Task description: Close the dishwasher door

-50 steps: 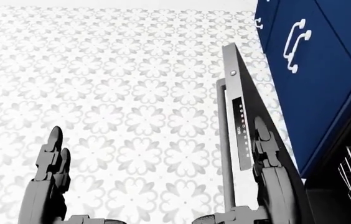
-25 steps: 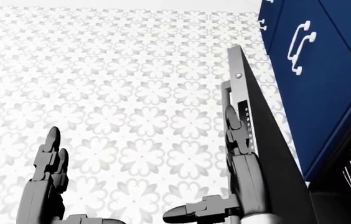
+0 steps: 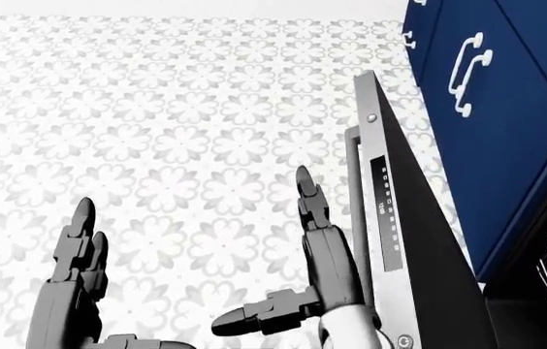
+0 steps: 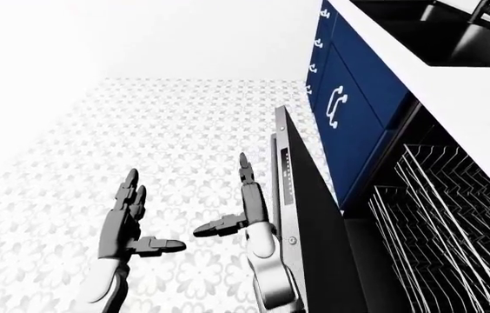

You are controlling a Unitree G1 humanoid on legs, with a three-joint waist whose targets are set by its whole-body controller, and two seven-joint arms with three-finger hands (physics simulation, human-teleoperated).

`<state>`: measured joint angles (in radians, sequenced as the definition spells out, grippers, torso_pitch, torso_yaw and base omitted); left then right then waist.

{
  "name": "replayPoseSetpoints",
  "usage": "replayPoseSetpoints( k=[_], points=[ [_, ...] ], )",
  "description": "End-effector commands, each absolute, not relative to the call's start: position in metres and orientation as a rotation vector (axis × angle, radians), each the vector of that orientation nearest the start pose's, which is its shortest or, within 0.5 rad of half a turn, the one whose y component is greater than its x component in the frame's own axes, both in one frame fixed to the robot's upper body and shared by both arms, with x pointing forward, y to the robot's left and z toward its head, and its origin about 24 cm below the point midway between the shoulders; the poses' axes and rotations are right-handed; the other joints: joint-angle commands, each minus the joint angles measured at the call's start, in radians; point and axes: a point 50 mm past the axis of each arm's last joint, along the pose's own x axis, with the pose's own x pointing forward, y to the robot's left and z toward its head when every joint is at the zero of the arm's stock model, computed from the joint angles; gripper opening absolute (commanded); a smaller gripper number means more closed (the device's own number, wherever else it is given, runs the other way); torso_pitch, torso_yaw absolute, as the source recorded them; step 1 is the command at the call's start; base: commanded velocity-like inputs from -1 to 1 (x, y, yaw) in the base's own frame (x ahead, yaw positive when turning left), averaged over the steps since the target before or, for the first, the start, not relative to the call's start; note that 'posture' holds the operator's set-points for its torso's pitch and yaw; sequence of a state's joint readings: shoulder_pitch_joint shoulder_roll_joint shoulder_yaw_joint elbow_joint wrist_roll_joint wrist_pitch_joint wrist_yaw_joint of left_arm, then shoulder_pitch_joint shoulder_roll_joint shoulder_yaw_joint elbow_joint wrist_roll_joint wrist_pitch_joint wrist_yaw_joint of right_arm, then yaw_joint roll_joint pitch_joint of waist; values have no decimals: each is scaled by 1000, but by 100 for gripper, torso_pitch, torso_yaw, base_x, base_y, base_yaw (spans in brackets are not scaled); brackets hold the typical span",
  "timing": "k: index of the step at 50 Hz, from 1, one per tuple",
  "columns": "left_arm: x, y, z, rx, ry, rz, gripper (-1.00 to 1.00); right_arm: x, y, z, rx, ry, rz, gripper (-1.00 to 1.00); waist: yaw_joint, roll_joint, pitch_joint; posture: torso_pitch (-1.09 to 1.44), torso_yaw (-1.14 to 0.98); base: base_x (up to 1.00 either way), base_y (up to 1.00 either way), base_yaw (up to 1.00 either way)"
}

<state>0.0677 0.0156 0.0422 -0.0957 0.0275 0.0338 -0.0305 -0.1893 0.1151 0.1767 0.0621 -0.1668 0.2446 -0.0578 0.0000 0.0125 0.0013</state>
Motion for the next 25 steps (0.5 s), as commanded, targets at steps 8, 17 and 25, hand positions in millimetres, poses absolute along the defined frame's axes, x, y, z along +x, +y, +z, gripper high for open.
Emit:
replayPoseSetpoints(
  k=[8, 17, 25],
  points=[
    [242, 164, 63, 49, -86, 26, 100, 307, -70, 45, -93, 55, 163, 100, -1, 5, -19, 0, 0, 0, 0, 0],
    [240, 165, 64, 49, -88, 27, 100, 322, -71, 7, -51, 131, 176, 100, -4, 8, -21, 0, 0, 0, 0, 0],
    [240, 165, 66, 48, -90, 28, 100, 320, -72, -14, -26, 195, 192, 100, -4, 8, -25, 0, 0, 0, 0, 0]
  ],
)
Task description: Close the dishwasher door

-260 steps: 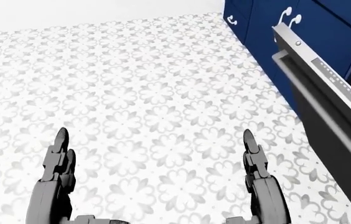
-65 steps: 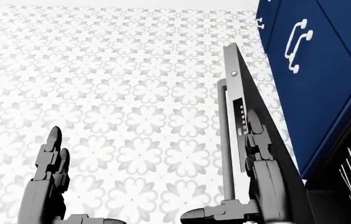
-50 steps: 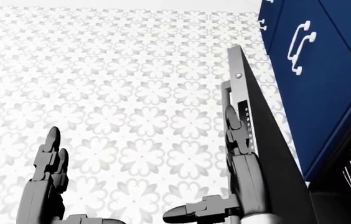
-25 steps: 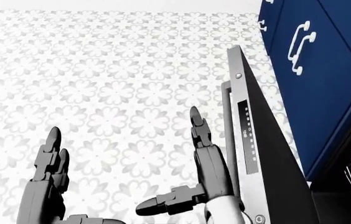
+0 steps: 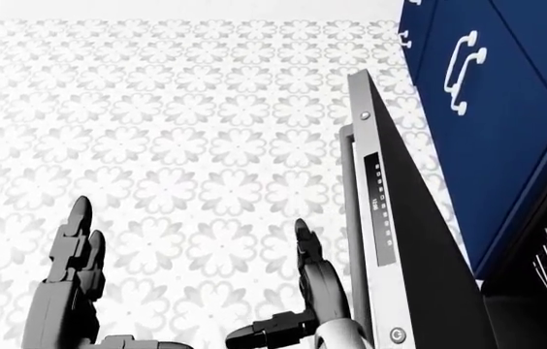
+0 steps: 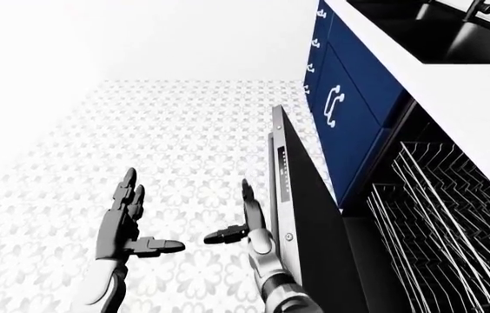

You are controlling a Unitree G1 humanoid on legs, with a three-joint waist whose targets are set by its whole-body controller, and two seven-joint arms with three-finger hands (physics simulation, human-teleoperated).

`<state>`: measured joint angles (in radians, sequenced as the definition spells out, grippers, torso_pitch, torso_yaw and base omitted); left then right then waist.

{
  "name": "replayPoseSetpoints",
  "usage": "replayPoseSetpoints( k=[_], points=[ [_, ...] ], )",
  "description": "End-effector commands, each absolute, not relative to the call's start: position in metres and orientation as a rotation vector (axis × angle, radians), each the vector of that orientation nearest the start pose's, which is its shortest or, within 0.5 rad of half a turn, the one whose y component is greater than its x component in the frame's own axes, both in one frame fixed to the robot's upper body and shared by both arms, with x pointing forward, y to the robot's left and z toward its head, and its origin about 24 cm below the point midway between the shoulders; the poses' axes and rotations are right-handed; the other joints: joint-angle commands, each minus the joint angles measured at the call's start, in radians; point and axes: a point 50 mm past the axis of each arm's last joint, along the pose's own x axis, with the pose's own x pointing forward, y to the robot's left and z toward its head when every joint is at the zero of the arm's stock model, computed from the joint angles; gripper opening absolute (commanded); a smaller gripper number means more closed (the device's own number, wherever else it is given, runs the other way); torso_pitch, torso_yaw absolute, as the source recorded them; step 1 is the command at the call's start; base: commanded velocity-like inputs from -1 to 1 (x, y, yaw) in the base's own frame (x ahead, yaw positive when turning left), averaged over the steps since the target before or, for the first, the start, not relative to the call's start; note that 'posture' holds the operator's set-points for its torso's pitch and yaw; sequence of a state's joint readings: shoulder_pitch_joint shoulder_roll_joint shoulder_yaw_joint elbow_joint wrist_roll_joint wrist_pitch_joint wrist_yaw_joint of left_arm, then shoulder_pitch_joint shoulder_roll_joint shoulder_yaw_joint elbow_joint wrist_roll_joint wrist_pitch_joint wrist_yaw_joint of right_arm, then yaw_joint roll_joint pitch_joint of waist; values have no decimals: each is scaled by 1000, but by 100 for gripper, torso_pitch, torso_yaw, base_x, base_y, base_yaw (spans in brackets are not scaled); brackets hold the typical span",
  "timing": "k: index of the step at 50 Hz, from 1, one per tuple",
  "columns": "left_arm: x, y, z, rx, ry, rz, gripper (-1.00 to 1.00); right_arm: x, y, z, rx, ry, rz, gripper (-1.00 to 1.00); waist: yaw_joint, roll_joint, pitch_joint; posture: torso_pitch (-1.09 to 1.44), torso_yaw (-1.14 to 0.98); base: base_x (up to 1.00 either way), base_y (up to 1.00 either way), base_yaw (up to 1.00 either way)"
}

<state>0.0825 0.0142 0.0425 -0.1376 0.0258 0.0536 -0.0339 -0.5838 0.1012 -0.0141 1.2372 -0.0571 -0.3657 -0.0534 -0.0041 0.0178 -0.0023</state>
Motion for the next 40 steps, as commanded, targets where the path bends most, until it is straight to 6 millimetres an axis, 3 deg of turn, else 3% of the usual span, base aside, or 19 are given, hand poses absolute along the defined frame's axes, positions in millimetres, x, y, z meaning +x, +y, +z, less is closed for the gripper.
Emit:
replayPoseSetpoints(
  k=[1, 22, 40],
  points=[
    [240, 165, 66, 48, -91, 28, 100, 319, -72, -16, -22, 204, 196, 100, 0, 2, -21, 0, 0, 0, 0, 0],
    [240, 165, 67, 49, -92, 30, 100, 287, -69, -56, 18, 402, 242, 100, 6, -3, -18, 0, 0, 0, 0, 0],
    [240, 165, 68, 48, -95, 30, 100, 265, -91, -83, 47, 553, 109, 100, 13, -12, -29, 0, 0, 0, 0, 0]
  ],
)
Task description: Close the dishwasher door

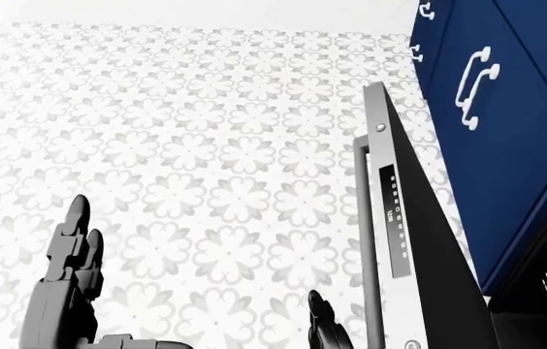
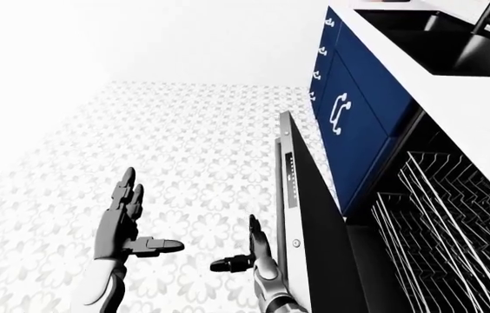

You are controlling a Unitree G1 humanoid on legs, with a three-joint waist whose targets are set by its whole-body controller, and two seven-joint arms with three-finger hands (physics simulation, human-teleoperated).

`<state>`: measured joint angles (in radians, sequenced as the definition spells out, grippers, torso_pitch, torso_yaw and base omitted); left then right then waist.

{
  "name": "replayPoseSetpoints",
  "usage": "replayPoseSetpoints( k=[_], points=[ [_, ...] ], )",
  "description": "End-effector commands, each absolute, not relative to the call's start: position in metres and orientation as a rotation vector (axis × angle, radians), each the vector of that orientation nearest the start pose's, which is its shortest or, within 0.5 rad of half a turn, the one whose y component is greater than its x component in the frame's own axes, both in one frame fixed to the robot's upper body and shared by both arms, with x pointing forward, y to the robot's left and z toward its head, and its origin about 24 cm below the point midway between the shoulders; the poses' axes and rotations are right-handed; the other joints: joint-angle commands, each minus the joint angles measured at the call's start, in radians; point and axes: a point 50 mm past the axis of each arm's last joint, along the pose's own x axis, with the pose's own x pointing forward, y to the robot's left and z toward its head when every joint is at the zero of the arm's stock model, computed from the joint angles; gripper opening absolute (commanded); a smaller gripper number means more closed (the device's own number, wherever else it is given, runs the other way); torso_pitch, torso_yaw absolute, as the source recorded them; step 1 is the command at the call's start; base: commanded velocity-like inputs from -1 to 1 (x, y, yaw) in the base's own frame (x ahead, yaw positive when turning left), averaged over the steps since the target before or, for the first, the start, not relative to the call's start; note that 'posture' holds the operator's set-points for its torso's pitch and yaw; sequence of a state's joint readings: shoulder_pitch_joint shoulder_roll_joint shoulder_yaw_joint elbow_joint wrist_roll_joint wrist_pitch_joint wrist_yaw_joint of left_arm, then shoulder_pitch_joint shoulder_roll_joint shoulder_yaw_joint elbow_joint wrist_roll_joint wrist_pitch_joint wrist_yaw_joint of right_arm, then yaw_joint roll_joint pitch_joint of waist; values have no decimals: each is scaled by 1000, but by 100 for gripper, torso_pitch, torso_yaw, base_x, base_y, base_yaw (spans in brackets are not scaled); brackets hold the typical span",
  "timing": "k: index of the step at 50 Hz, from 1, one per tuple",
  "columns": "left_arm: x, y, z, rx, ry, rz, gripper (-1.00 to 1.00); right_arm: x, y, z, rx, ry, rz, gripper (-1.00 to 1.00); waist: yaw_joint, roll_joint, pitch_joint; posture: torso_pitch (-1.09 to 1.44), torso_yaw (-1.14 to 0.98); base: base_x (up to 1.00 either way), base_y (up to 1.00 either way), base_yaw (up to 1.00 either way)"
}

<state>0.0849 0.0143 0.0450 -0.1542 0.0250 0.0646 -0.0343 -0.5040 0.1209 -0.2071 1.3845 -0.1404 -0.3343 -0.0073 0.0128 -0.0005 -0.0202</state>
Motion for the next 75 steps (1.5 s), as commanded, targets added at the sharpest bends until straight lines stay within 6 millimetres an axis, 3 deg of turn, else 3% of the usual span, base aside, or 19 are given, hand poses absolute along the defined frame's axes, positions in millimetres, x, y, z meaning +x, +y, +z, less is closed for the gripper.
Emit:
replayPoseSetpoints(
  k=[1, 27, 75],
  points=[
    [240, 165, 69, 48, -95, 30, 100, 265, -92, -84, 43, 556, 90, 100, -3, 6, -11, 0, 0, 0, 0, 0],
    [239, 166, 70, 47, -97, 29, 100, 266, -100, -85, 8, 587, -77, 100, -5, 11, 6, 0, 0, 0, 0, 0],
    [238, 167, 71, 43, -99, 32, 100, 272, -113, -76, -127, 556, -338, 100, 1, 15, 7, 0, 0, 0, 0, 0]
  ],
)
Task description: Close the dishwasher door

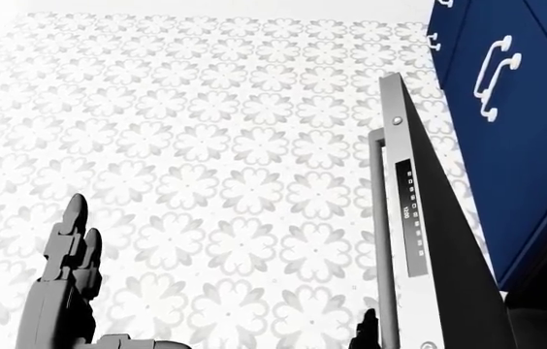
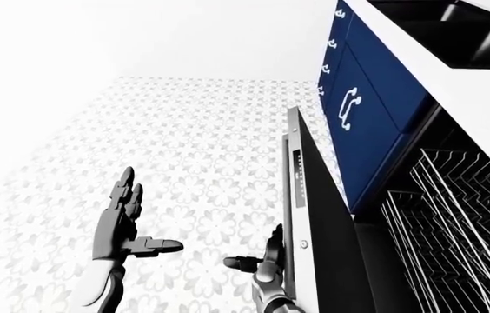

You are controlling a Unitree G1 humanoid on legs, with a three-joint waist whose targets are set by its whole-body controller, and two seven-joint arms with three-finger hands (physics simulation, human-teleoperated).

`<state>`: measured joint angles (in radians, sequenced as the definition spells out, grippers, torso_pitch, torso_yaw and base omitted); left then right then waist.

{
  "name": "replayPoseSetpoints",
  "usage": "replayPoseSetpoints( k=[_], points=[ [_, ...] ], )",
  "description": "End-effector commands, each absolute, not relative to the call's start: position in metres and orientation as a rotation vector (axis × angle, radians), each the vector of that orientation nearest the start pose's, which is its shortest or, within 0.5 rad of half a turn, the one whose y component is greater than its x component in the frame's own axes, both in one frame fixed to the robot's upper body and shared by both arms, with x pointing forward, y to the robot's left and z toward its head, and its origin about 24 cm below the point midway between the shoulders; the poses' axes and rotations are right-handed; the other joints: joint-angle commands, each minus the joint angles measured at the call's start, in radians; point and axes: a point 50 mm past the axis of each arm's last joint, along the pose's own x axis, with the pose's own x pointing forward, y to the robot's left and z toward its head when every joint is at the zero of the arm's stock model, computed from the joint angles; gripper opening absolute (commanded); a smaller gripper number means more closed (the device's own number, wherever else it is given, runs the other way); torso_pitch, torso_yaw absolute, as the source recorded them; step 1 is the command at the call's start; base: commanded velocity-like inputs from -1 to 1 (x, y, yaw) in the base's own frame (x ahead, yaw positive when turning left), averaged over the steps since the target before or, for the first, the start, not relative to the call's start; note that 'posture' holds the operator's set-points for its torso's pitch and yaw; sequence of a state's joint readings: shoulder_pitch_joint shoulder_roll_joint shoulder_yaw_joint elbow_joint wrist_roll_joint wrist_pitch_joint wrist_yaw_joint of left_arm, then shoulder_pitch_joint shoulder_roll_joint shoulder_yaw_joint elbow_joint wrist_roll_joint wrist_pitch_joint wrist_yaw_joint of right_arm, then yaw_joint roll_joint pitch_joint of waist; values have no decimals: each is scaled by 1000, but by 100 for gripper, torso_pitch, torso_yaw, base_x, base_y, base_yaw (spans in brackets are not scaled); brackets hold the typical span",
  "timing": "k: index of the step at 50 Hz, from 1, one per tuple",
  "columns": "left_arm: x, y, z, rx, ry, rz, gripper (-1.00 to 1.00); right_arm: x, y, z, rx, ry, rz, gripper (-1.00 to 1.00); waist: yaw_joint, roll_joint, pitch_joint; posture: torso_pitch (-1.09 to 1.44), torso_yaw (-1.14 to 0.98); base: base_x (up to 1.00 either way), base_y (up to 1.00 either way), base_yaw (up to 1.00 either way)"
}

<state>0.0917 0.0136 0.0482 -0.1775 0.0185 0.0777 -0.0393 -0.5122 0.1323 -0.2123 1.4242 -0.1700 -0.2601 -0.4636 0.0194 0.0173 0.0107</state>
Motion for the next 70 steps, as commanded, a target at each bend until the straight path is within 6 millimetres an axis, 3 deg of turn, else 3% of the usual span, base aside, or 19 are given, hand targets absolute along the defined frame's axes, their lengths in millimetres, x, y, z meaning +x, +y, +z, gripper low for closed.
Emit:
replayPoseSetpoints(
  k=[1, 28, 70],
  points=[
    [238, 166, 71, 43, -99, 32, 100, 272, -113, -76, -130, 553, -343, 100, -5, -2, -23, 0, 0, 0, 0, 0],
    [238, 168, 72, 41, -102, 33, 100, 277, -128, -66, -223, 506, -536, 100, -2, 2, -19, 0, 0, 0, 0, 0],
    [237, 167, 73, 41, -102, 34, 100, 280, -147, -61, -291, 496, -653, 100, 3, -5, -20, 0, 0, 0, 0, 0]
  ],
)
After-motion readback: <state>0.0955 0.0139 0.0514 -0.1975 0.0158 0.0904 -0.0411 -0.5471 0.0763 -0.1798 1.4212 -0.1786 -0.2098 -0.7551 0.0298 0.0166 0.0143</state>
